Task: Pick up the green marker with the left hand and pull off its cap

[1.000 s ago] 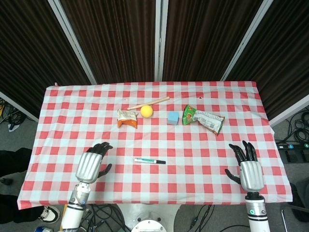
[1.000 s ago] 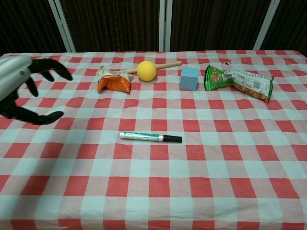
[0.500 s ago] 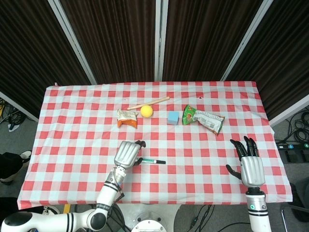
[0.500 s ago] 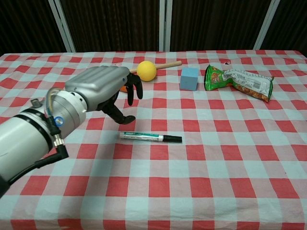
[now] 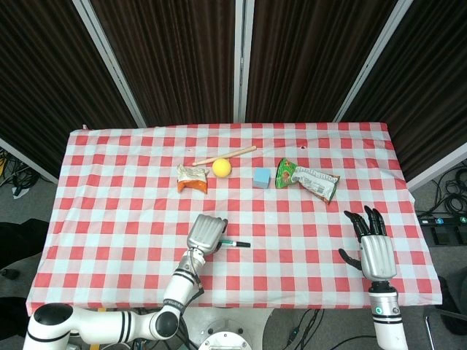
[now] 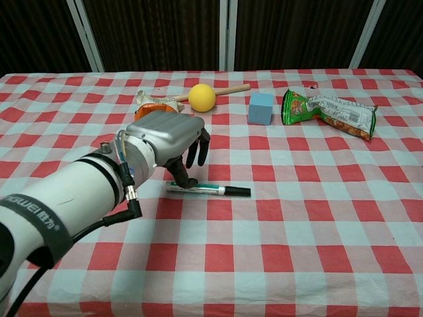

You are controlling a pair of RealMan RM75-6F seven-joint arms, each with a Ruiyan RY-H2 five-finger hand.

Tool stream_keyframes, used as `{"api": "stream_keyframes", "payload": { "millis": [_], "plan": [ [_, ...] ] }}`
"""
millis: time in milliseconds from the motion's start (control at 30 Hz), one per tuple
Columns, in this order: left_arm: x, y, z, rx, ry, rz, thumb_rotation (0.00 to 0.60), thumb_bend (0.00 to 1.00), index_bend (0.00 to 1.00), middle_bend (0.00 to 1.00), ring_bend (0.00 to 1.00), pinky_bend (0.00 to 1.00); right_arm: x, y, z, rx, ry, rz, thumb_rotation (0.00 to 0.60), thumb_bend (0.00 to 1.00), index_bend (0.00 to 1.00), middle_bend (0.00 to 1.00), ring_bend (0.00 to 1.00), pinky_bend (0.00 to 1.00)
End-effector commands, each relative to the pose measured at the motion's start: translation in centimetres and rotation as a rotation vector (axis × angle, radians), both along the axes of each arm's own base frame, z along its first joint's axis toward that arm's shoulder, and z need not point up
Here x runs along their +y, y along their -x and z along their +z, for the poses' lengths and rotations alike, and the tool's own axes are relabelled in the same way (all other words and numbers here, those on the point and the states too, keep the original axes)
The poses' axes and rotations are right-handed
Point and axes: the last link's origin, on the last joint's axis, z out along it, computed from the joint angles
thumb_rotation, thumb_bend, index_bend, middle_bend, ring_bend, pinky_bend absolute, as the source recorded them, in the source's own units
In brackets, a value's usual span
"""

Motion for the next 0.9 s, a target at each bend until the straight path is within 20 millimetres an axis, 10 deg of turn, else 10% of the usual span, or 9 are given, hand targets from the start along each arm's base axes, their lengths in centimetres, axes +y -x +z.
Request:
{"api": "stream_keyframes", "payload": {
  "millis": [33,900],
  "plan": [
    [-0.3,-0.2,-0.4,0.030,0.016,0.004,0.600,0.26,0.48,0.51,0.93,0.87,0.0,0.1,-0.1,-0.002,-0.002,-0.002,0.600,0.03,0.16,0.23,0.00,0.00],
    [-0.1,0.5,-1.9,0.144,0.010,-0.005,0.600,0.26,0.49,0.51,0.93,0.87,0.0,0.5,-0.4,-0.009,-0.010,-0.017,0.600,0.03,0.16,0.23,0.00,0.00]
  ]
}}
